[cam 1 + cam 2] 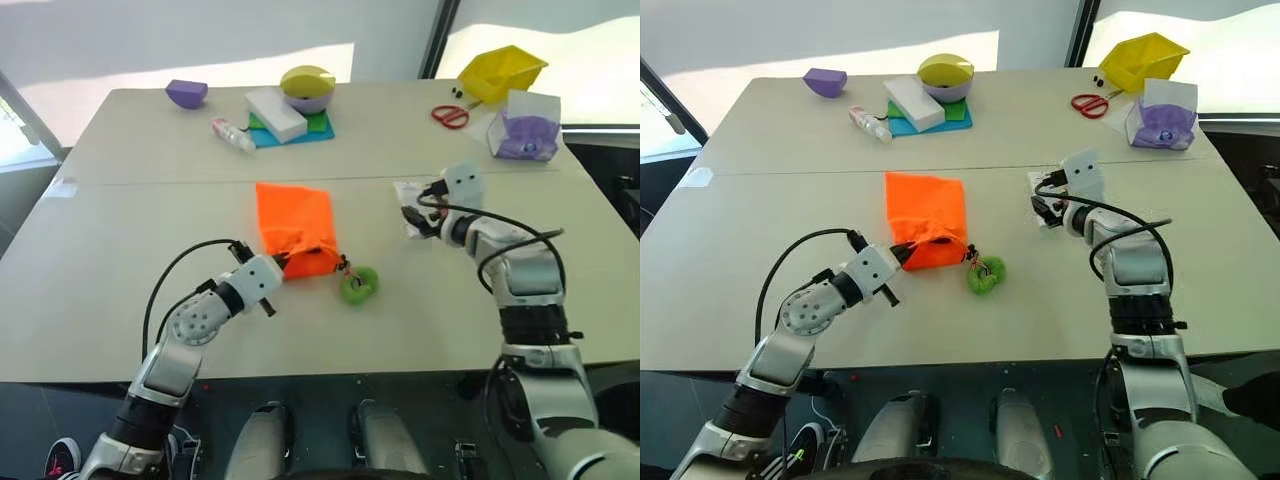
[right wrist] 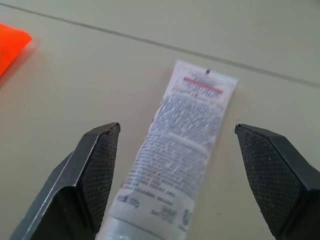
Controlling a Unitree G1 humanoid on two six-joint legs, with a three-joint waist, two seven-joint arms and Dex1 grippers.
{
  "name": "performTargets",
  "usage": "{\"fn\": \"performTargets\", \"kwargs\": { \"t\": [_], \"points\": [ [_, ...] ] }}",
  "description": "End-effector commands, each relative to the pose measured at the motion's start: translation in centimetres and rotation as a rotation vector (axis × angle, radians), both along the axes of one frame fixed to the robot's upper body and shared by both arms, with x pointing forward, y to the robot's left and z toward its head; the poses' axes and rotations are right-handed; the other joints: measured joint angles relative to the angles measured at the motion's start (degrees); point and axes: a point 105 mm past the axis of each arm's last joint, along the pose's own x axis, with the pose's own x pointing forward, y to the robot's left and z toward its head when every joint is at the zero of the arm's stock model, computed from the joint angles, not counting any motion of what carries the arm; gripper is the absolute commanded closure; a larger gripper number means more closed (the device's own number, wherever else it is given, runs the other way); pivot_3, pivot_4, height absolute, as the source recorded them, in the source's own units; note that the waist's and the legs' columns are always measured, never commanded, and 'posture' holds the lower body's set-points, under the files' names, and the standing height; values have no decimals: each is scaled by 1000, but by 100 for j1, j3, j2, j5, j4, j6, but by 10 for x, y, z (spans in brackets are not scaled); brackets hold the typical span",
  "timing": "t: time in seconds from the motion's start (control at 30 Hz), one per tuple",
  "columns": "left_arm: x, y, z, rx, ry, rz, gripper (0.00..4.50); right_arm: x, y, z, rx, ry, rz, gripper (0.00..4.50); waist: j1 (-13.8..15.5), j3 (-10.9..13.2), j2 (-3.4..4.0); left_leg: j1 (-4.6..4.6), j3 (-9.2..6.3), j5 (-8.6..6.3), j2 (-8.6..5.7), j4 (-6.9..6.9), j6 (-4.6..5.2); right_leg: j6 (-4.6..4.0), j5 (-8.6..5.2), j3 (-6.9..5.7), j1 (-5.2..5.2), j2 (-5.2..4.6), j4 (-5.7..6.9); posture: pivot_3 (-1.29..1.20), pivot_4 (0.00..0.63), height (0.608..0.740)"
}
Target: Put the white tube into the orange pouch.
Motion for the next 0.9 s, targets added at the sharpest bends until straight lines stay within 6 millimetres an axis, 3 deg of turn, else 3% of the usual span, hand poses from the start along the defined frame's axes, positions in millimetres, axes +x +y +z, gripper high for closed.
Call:
{"fn": "performTargets", "kwargs": {
  "t": [0.03, 0.3, 0.53, 0.8, 0.9],
  "points": [
    [0, -1, 6, -7, -37, -1, 4500, -2, -2, 7, -10, 66, -25, 666, 9, 0, 0, -21, 1, 2, 0, 8, 1, 1, 0, 0, -17, 0, 1, 0, 150, 740],
    [-4, 0, 4, -10, -36, 10, 4500, -13, -6, -14, -59, 161, -52, 666, 7, -1, -1, -36, 4, 4, -4, 21, 3, 3, 2, -1, -26, -3, 4, 0, 150, 740],
    [-5, -1, 4, -19, -36, 11, 4500, -9, -9, 1, -22, 103, -101, 666, 6, -1, 0, -33, 5, 13, -4, 23, 17, 6, 5, -2, -26, -1, 15, 0, 150, 740],
    [-4, -2, 6, -15, -40, 2, 4500, -16, -11, -10, -25, 150, -103, 666, 7, -1, 0, -35, 6, 13, -5, 25, 18, 8, 7, -2, -26, 0, 13, 0, 150, 740],
    [-5, -2, 6, -14, -40, -1, 4500, -17, -15, -11, -16, 146, -120, 1544, 8, -1, 0, -35, 6, 13, -5, 26, 18, 8, 7, -2, -26, 0, 14, 0, 150, 740]
  ]
}}
